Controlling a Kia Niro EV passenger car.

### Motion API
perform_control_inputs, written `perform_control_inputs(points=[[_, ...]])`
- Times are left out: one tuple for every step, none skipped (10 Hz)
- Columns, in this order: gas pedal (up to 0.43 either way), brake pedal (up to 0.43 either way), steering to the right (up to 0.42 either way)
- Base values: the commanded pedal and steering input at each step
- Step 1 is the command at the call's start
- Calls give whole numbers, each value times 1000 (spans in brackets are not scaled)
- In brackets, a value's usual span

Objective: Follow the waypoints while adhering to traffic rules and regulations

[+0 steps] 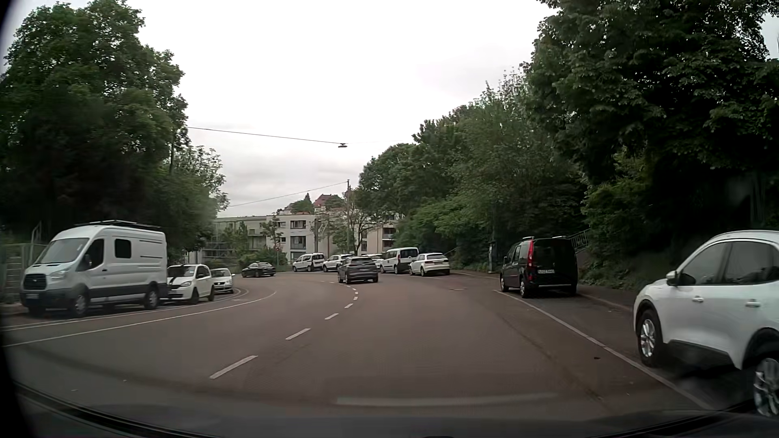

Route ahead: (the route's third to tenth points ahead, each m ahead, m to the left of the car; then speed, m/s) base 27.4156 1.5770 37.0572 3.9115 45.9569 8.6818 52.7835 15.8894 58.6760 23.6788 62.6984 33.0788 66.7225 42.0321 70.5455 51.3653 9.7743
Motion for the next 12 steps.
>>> perform_control_inputs(points=[[47,0,54],[47,0,45],[47,0,31],[47,0,17],[47,0,6],[47,0,-5],[39,0,-14],[39,0,-18],[28,0,-28],[28,0,-39],[28,0,-47],[28,0,-54]])
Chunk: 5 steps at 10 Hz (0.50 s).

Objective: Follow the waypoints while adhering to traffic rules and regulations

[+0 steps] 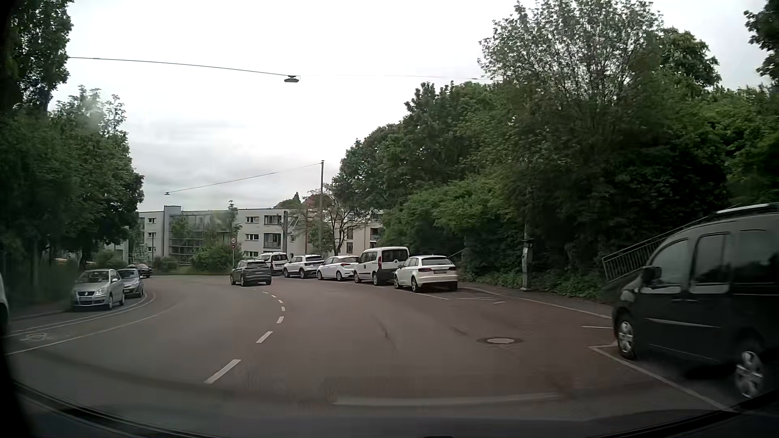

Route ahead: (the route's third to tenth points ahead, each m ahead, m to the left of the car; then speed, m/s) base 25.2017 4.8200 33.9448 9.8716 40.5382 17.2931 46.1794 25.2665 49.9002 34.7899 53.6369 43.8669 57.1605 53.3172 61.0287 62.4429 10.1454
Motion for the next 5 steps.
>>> perform_control_inputs(points=[[28,0,-59],[28,0,-61],[28,0,-61],[28,0,-61],[28,0,-61]])
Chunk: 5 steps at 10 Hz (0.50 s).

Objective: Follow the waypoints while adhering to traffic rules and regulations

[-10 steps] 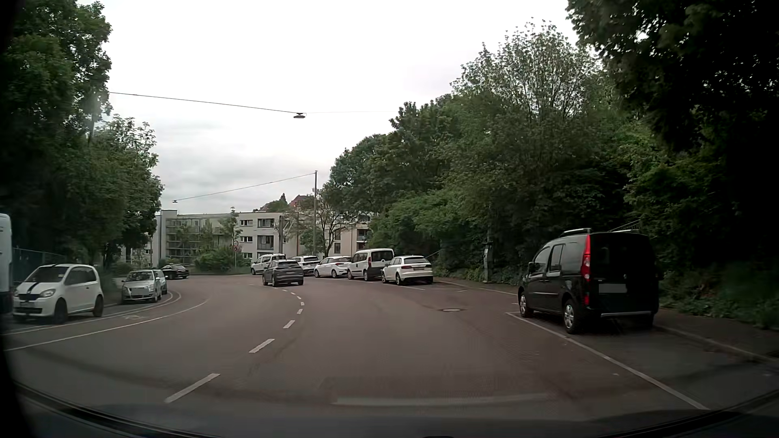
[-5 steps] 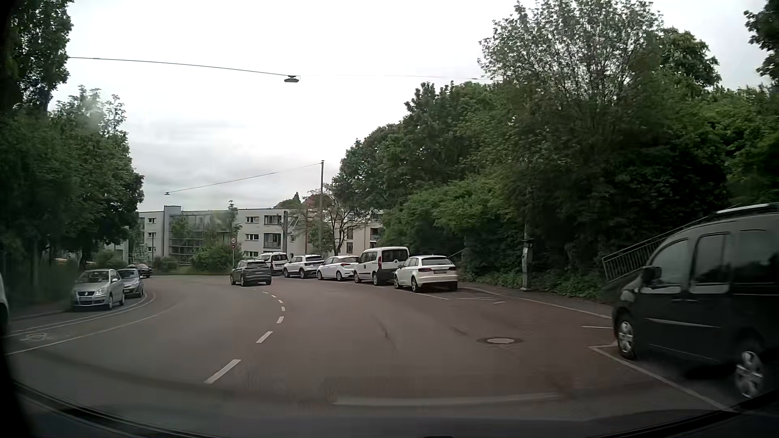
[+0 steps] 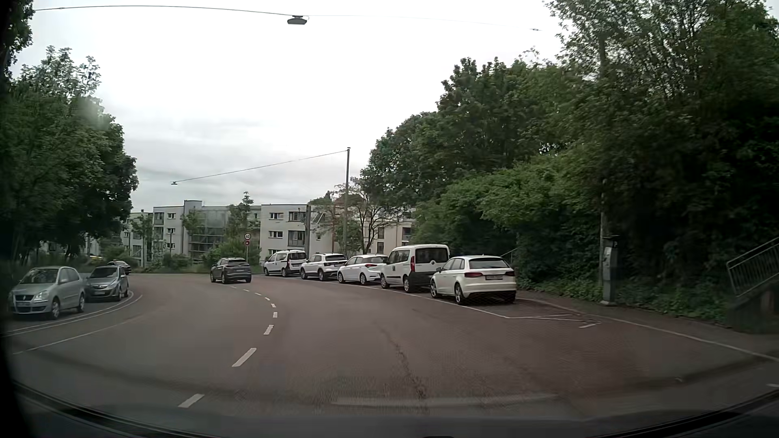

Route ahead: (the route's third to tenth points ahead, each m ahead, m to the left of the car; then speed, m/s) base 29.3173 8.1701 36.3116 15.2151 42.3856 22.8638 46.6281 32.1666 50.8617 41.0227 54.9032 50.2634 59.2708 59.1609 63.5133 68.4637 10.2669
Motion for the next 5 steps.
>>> perform_control_inputs(points=[[28,0,-61],[28,0,-62],[28,0,-63],[28,0,-63],[28,0,-64]])
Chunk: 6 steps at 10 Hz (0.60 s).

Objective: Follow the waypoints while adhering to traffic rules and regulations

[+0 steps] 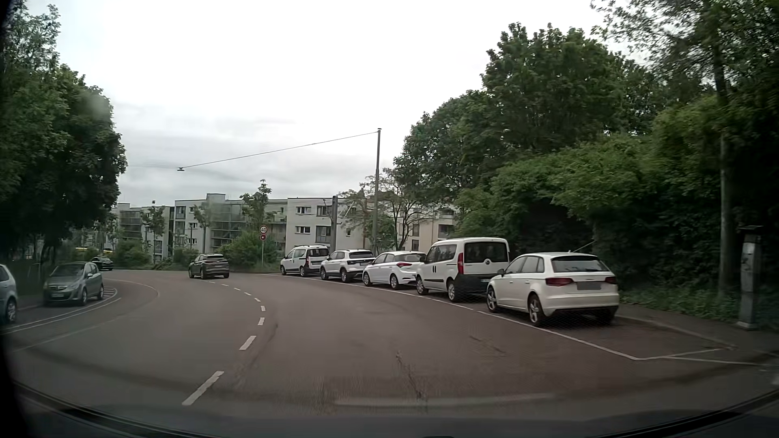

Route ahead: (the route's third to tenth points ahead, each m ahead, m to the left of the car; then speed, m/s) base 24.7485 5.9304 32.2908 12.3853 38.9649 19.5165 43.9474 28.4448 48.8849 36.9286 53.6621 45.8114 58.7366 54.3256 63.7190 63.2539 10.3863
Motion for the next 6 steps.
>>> perform_control_inputs(points=[[28,0,-70],[28,0,-80],[28,0,-91],[28,0,-100],[28,0,-102],[28,0,-102]])
